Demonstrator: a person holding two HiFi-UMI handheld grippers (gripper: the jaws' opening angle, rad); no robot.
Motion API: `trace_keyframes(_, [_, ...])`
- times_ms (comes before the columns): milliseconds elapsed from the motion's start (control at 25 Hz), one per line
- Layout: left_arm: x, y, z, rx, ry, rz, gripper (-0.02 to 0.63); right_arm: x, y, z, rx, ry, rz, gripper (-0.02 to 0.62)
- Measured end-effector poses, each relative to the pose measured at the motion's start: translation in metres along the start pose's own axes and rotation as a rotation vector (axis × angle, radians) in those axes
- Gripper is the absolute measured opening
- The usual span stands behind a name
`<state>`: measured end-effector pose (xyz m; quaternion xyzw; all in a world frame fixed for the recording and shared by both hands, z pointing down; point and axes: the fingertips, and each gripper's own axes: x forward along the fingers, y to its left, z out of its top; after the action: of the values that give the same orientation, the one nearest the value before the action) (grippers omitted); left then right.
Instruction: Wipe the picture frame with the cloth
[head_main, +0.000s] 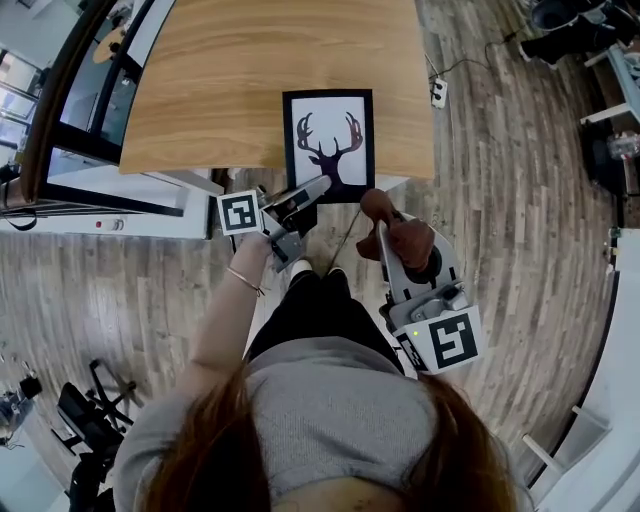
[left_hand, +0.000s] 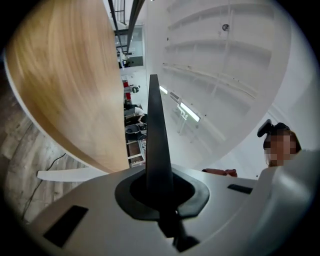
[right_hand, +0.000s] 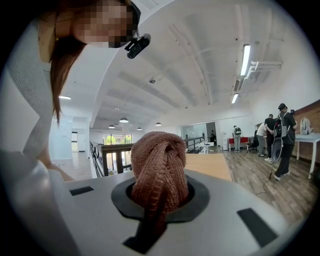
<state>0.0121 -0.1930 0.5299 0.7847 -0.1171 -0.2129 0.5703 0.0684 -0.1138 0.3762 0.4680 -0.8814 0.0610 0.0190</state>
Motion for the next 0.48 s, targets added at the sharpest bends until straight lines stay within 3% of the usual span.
trace_keyframes(280, [-0.004,0.062,-0.002,-0.127,0.014,0.078,0.020,0.009,-0.004,-0.012,0.050,0.027,-0.003,0.046])
trace_keyframes(480, [-0.005,0.083,-0.002,-0.161,0.025,0.108,0.020,0.014,-0.005,-0.017,0.073,0.048,-0.010,0.046])
